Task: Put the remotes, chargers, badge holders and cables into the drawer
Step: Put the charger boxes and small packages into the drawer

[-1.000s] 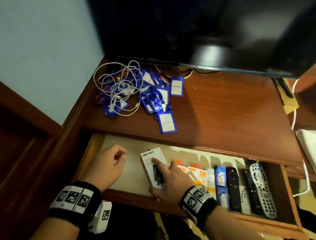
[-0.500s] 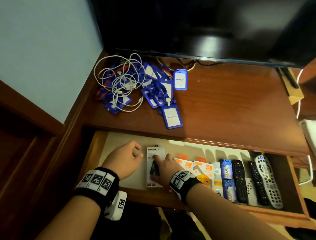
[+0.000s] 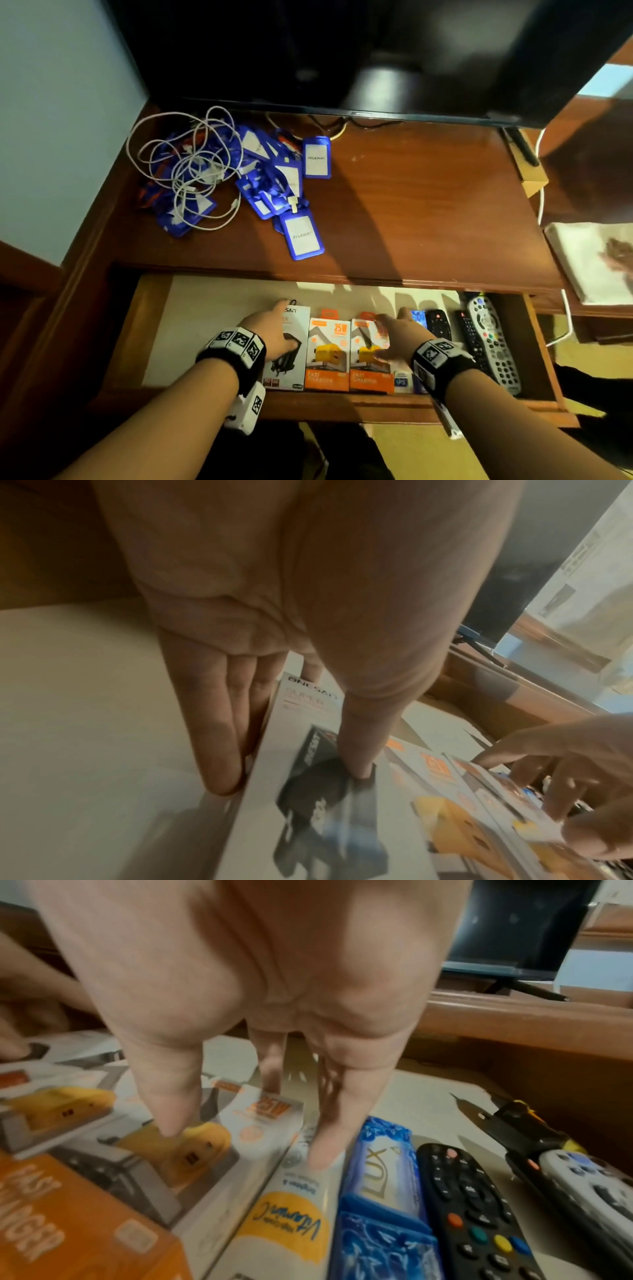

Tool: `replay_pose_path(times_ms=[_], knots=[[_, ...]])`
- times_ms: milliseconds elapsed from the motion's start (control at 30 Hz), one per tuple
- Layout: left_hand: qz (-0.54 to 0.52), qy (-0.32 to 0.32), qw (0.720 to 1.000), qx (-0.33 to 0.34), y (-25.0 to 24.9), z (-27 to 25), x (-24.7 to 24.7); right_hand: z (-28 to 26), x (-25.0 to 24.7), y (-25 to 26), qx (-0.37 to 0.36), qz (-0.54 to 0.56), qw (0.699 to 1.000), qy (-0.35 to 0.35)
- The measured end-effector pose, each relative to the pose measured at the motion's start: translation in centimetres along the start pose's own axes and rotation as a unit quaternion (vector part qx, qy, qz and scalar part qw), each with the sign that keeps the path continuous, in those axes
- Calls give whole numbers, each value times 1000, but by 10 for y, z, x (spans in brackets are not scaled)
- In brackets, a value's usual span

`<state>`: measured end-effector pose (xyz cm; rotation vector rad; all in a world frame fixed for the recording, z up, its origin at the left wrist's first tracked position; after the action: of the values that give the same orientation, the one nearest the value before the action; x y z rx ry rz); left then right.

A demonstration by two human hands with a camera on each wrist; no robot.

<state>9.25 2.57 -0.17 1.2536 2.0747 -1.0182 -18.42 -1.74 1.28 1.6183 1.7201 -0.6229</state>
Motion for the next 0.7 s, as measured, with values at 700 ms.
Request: replay_pose_path(times_ms=[700], knots=[[-13, -6, 999, -37, -20, -5, 7, 6, 0, -25, -101, -24, 994, -30]])
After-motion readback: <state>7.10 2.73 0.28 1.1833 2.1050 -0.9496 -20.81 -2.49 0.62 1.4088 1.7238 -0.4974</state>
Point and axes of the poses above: each hand's wrist, its own z-axis towards the middle knuckle, its own x-axis out of the palm, y = z × x, the point moved 2 cm from there along z, towards the middle knuckle, and after that the axes turned 7 degrees about -y, right-handed, at the moved point
